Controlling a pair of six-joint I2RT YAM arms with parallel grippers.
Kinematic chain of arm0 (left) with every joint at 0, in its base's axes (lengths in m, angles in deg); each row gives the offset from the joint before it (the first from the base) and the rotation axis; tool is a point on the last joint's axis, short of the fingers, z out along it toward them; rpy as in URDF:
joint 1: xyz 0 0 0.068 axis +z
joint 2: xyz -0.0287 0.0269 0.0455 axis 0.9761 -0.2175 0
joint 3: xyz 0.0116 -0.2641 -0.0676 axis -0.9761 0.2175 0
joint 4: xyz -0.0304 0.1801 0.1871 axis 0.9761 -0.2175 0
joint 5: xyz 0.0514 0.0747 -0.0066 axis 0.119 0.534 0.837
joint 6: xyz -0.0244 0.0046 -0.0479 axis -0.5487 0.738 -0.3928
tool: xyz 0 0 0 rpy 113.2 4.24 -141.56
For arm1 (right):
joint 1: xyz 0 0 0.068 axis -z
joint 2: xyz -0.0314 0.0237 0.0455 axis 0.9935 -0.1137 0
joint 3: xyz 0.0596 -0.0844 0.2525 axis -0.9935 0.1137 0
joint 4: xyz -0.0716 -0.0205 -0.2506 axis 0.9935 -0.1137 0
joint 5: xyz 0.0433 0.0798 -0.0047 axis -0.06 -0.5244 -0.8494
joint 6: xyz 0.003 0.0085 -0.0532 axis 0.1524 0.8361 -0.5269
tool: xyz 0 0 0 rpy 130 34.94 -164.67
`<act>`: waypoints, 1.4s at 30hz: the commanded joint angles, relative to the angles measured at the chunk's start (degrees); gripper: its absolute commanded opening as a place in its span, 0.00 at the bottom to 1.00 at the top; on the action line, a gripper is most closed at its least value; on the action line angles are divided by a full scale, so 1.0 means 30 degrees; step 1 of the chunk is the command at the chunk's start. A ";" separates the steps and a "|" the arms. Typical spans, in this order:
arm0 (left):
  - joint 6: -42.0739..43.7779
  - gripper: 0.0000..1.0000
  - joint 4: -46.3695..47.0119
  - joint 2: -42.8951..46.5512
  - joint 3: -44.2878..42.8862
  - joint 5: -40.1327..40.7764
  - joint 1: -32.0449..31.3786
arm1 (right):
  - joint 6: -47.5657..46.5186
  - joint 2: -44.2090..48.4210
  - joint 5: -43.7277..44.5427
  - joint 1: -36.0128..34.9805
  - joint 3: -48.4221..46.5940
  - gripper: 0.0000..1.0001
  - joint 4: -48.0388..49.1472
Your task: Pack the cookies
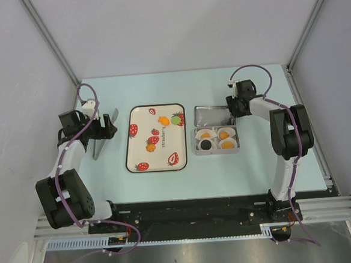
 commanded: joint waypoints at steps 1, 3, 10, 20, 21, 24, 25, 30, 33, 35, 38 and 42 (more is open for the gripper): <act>-0.0112 0.86 0.0872 -0.0061 -0.0398 -0.0096 -0.0106 | -0.0102 -0.0435 0.0713 -0.0240 -0.0917 0.49 0.0310; -0.0141 0.85 0.0901 -0.0032 -0.0339 -0.0096 -0.0106 | -0.0131 -0.0523 0.0742 -0.0298 -0.0976 0.48 0.0281; -0.0082 0.85 0.0960 0.0057 -0.0192 -0.0096 -0.0135 | -0.0219 -0.1108 0.0626 -0.0269 -0.1239 0.43 0.0105; -0.0112 0.85 0.0930 0.0232 -0.0045 -0.0155 -0.0135 | -0.0219 -0.1841 -0.0340 -0.0269 -0.1824 0.38 -0.0655; -0.0112 0.85 0.0930 0.0232 -0.0016 -0.0155 -0.0106 | -0.0219 -0.1900 -0.0370 -0.0269 -0.1884 0.37 -0.0744; -0.0083 0.85 0.0872 0.0261 -0.0016 -0.0067 -0.0135 | -0.0248 -0.2075 -0.0867 -0.0240 -0.2147 0.36 -0.1008; -0.0082 0.85 0.0872 0.0290 -0.0016 -0.0096 -0.0135 | -0.0278 -0.2163 -0.1101 -0.0211 -0.2264 0.35 -0.1154; -0.0112 0.85 0.0842 0.0349 -0.0045 -0.0067 -0.0135 | -0.0336 -0.2749 -0.2069 -0.0094 -0.3026 0.29 -0.2209; -0.0082 0.85 0.0813 0.0378 -0.0016 -0.0037 -0.0106 | -0.0395 -0.2867 -0.2187 -0.0093 -0.3143 0.26 -0.2356; -0.0082 0.85 0.0813 0.0408 -0.0016 -0.0008 -0.0106 | -0.0424 -0.2926 -0.2158 -0.0064 -0.3144 0.25 -0.2473; -0.0082 0.85 0.0813 0.0466 0.0013 -0.0037 -0.0106 | -0.0454 -0.3014 -0.2012 -0.0064 -0.3203 0.25 -0.2503; -0.0053 0.85 0.0696 0.0613 0.0072 -0.0242 -0.0106 | -0.0483 -0.3160 -0.1689 -0.0064 -0.3231 0.20 -0.2503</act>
